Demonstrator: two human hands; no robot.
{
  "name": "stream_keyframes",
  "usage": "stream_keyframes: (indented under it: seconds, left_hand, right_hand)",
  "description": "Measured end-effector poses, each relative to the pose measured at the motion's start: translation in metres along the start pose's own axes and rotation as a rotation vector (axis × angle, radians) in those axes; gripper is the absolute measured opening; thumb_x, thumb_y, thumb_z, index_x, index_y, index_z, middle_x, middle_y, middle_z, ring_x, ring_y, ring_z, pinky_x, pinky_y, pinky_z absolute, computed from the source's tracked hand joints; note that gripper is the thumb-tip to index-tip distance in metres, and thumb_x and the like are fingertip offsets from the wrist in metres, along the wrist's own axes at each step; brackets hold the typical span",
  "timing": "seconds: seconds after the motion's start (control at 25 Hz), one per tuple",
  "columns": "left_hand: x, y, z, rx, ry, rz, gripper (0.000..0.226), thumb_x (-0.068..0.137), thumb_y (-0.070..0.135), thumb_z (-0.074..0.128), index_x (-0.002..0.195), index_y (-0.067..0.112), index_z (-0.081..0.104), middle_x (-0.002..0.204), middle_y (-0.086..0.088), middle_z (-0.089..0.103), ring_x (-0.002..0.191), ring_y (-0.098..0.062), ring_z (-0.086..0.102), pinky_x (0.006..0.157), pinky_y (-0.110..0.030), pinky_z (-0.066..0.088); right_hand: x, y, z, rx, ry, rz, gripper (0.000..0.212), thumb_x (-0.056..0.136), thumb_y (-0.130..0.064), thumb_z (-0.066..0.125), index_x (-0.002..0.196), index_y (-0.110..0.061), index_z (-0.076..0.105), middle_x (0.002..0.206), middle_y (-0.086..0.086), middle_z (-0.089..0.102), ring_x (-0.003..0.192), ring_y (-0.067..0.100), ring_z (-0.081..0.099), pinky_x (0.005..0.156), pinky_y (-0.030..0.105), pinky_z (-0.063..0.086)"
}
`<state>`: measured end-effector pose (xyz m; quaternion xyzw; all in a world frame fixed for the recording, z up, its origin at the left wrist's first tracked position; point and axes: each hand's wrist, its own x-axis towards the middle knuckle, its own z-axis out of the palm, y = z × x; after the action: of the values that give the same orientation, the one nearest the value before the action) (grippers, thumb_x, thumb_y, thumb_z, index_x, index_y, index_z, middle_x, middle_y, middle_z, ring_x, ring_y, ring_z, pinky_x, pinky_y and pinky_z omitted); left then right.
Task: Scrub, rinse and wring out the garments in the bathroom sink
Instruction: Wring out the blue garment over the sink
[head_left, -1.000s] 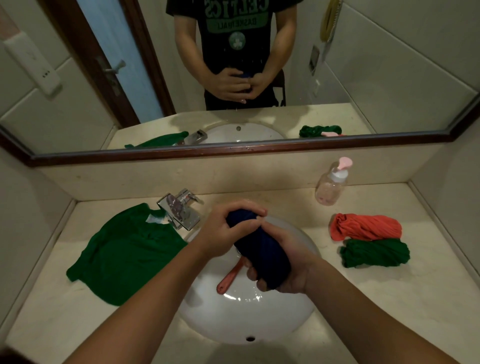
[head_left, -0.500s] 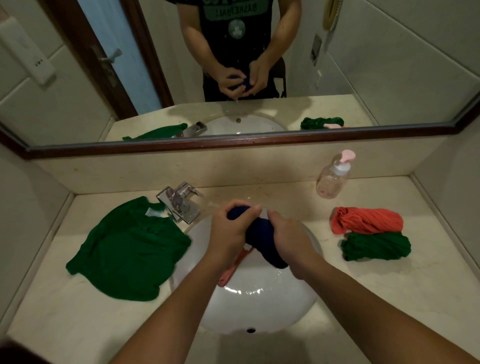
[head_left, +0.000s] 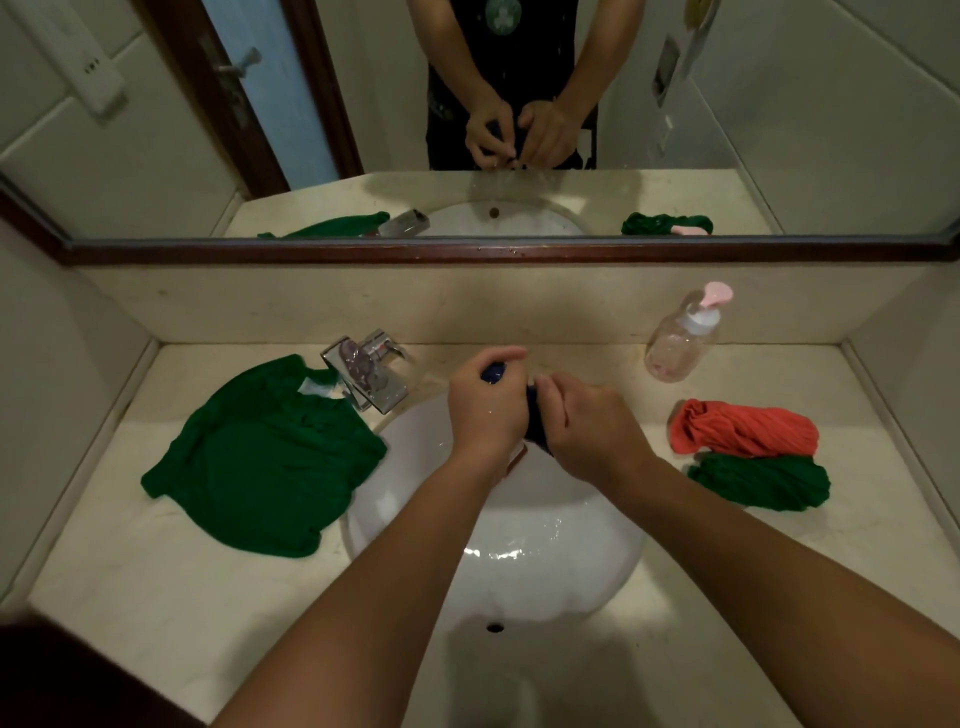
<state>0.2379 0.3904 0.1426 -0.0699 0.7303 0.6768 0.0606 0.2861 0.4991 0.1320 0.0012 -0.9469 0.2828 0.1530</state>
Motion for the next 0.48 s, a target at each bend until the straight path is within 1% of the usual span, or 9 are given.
stream_keyframes:
  seconds: [0.04, 0.08, 0.16, 0.2, 0.28, 0.32, 0.36, 0.4, 0.48]
  left_hand:
    - [0.001, 0.000, 0.002, -0.004, 0.010, -0.028, 0.026, 0.093, 0.008, 0.060, 0.086, 0.029, 0.073, 0.089, 0.015, 0.069, 0.086, -0.006, 0.064, 0.083, -0.030, 0.058]
    - [0.002, -0.001, 0.003, -0.006, 0.014, -0.052, 0.024, 0.093, 0.008, 0.061, 0.085, 0.027, 0.073, 0.090, 0.013, 0.069, 0.089, -0.010, 0.065, 0.083, -0.031, 0.057]
    - [0.004, -0.006, -0.001, -0.005, -0.018, -0.066, 0.020, 0.091, 0.009, 0.064, 0.084, 0.025, 0.074, 0.090, 0.011, 0.070, 0.091, -0.013, 0.065, 0.081, -0.033, 0.058]
    - [0.006, -0.010, -0.006, -0.005, -0.060, -0.044, 0.017, 0.090, 0.010, 0.065, 0.086, 0.025, 0.074, 0.090, 0.011, 0.070, 0.089, -0.011, 0.066, 0.079, -0.031, 0.058]
    - [0.013, -0.014, -0.020, 0.010, -0.166, 0.051, 0.013, 0.090, 0.012, 0.069, 0.088, 0.024, 0.074, 0.088, 0.013, 0.071, 0.083, -0.003, 0.066, 0.073, -0.025, 0.057]
    - [0.017, -0.016, -0.027, 0.027, -0.214, 0.095, 0.010, 0.090, 0.014, 0.072, 0.089, 0.024, 0.074, 0.088, 0.013, 0.071, 0.082, -0.002, 0.066, 0.073, -0.023, 0.056]
    - [0.020, -0.018, -0.032, 0.039, -0.253, 0.123, 0.006, 0.090, 0.018, 0.073, 0.089, 0.024, 0.073, 0.090, 0.012, 0.072, 0.084, -0.003, 0.067, 0.075, -0.023, 0.055]
    - [0.021, -0.020, -0.035, 0.044, -0.275, 0.149, 0.004, 0.090, 0.023, 0.075, 0.087, 0.023, 0.072, 0.094, 0.008, 0.071, 0.088, -0.005, 0.067, 0.079, -0.024, 0.053]
    - [0.019, -0.022, -0.038, 0.054, -0.266, 0.203, 0.017, 0.087, 0.036, 0.070, 0.079, 0.021, 0.068, 0.103, -0.002, 0.068, 0.094, -0.010, 0.064, 0.086, -0.024, 0.049]
  right_hand:
    - [0.001, 0.003, 0.002, -0.046, 0.016, -0.041, 0.044, 0.102, -0.031, 0.031, 0.087, -0.007, 0.065, 0.069, 0.013, 0.065, 0.053, 0.035, 0.057, 0.052, 0.033, 0.039]
    - [0.002, 0.002, 0.002, -0.055, -0.007, -0.011, 0.043, 0.104, -0.030, 0.032, 0.090, -0.007, 0.066, 0.072, 0.014, 0.066, 0.056, 0.036, 0.059, 0.053, 0.033, 0.040]
    - [0.004, -0.005, 0.003, 0.019, -0.117, 0.201, 0.039, 0.108, -0.032, 0.035, 0.089, -0.013, 0.063, 0.077, 0.009, 0.066, 0.066, 0.030, 0.059, 0.058, 0.033, 0.036]
    - [0.005, -0.008, 0.003, 0.088, -0.172, 0.318, 0.037, 0.108, -0.034, 0.038, 0.083, -0.017, 0.059, 0.076, 0.004, 0.064, 0.069, 0.026, 0.057, 0.058, 0.032, 0.035]
    - [0.003, -0.014, -0.007, 0.351, -0.253, 0.497, 0.037, 0.107, -0.038, 0.043, 0.076, -0.025, 0.059, 0.071, -0.003, 0.062, 0.067, 0.018, 0.058, 0.054, 0.022, 0.039]
    - [0.001, -0.017, -0.012, 0.546, -0.308, 0.588, 0.037, 0.107, -0.042, 0.045, 0.079, -0.028, 0.064, 0.071, -0.003, 0.065, 0.066, 0.015, 0.061, 0.056, 0.019, 0.043]
    - [-0.002, -0.021, -0.018, 0.728, -0.366, 0.663, 0.035, 0.106, -0.047, 0.046, 0.086, -0.030, 0.069, 0.074, -0.002, 0.069, 0.066, 0.015, 0.065, 0.057, 0.022, 0.048]
    - [-0.006, -0.025, -0.021, 0.852, -0.414, 0.714, 0.033, 0.104, -0.052, 0.048, 0.094, -0.031, 0.071, 0.078, -0.001, 0.073, 0.068, 0.016, 0.067, 0.058, 0.027, 0.051]
    - [-0.011, -0.028, -0.019, 0.907, -0.447, 0.741, 0.037, 0.098, -0.064, 0.053, 0.102, -0.033, 0.073, 0.086, 0.002, 0.075, 0.071, 0.019, 0.069, 0.057, 0.029, 0.051]
